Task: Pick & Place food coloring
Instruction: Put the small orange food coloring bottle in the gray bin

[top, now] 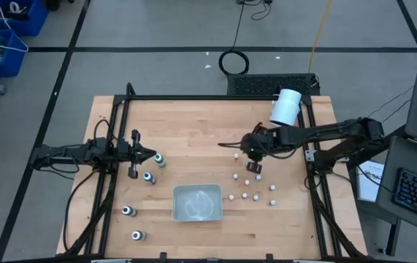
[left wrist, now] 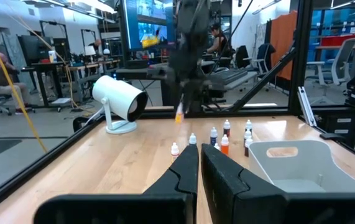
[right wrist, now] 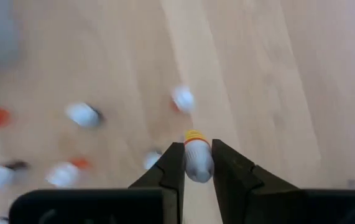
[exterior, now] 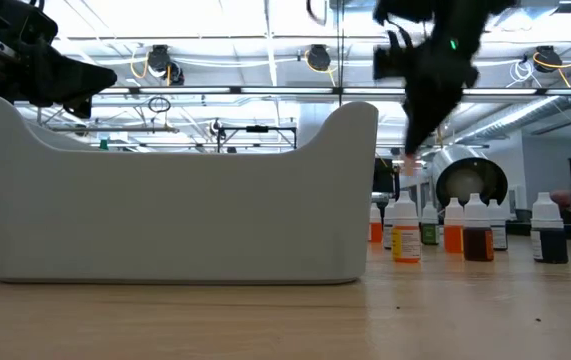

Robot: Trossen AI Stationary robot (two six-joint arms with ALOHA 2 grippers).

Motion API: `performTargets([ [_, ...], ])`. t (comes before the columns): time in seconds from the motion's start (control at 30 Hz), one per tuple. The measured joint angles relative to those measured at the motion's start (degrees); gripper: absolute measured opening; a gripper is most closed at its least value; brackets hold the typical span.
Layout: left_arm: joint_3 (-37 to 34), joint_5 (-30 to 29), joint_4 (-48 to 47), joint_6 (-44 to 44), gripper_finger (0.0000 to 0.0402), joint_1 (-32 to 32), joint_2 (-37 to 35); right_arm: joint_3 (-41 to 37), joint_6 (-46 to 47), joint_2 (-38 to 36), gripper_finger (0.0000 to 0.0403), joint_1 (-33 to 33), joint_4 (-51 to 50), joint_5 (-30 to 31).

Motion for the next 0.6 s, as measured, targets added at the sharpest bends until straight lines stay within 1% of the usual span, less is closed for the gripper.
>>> performTargets([
  [0.1,0.01,0.0,0.02,0.02,0.0026,0.01,0.0,4.75,-2.74,2.11,0.0047,2.92,-0.04,-0.16],
  [0.27,0.0,0.0,0.0,0.0,0.0026,0.0,0.0,14.88,-6.78,7.81,0.0047,7.53,-1.48,-0.22],
  [0.6,0.01,0.02,0.0,0.02,0.0026,-0.01,0.0,34.66,-11.24,24.27,0.0046,13.27,-9.64,-1.73],
])
